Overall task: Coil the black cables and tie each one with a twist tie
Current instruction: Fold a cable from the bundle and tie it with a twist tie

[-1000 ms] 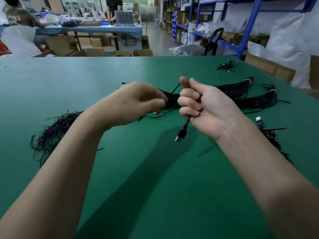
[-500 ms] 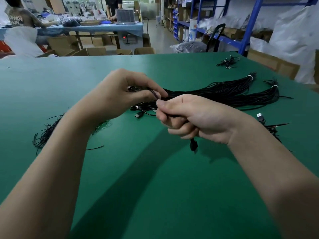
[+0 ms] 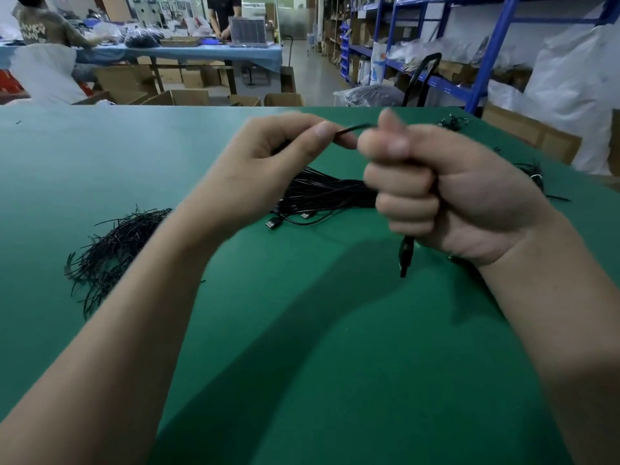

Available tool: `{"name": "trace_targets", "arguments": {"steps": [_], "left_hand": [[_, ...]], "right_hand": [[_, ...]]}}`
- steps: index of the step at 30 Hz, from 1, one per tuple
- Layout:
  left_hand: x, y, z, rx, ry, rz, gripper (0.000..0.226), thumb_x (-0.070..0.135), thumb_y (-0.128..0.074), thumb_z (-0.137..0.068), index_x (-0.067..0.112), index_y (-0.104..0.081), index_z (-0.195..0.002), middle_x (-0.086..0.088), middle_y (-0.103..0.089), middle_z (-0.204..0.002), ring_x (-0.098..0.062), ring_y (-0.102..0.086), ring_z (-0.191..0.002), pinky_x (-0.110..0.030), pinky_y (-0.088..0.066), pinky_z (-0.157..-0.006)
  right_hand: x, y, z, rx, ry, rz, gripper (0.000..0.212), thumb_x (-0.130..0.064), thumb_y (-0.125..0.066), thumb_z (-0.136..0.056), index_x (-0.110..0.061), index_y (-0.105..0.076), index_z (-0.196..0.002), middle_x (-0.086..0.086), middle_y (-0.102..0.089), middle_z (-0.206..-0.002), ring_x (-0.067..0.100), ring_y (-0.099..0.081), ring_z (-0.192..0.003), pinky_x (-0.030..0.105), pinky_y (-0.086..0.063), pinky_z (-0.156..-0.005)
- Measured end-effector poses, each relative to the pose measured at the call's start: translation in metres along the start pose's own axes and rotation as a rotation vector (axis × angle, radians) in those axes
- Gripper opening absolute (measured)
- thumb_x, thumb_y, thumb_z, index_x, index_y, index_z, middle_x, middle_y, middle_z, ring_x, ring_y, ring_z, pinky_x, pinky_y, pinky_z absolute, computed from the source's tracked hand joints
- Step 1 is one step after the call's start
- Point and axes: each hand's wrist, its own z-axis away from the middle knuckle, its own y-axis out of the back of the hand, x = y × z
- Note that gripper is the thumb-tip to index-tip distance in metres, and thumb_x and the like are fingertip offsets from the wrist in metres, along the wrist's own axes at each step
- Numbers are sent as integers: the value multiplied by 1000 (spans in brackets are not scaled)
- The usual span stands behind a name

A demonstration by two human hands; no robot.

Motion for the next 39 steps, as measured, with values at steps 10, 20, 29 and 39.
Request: {"name": "trace_targets", "arguments": {"steps": [10,20,29,39], "left_hand": [[14,-55,3,-283,38,-328,21,19,-47,-107,13,-58,-90,0,-47,-62,-22,-37,-59,-35,-34,-59],[38,-11,-4,-74,-73,-554,23,35,-65,-97,18,-76,-87,16,-46,-53,0,-45,-52,-14,-31,-54],[22,13,-4,191,-89,-101,21,32,-76,-89,14,-67,-81,-25,-59,-71,-31,-44,-61,-43,-36,-56],[3,-52,1,-25,66,-74,26,10,-53,-103,9,-70,-123,24,-54,-58,13,-43,-56,-8,-32,-60]], "right_hand": [[-3,6,-11,708,356,88,38,-32,-31,-111,-12,-59,-96,-10,-28,-54,5,-19,-44,18,-18,-38],[21,9,-17,871,340,949,38,-27,-38,-110,-14,-65,-86,0,-64,-58,6,-59,-46,21,-45,-46],[11,-5,-8,117,61,277,50,-39,-32,-104,-12,-64,-77,-6,-22,-53,10,-18,-46,25,-12,-46],[-3,-2,-12,440,544,46,38,-24,-27,-112,-5,-59,-120,-9,-63,-65,4,-62,-60,15,-44,-53]]}}
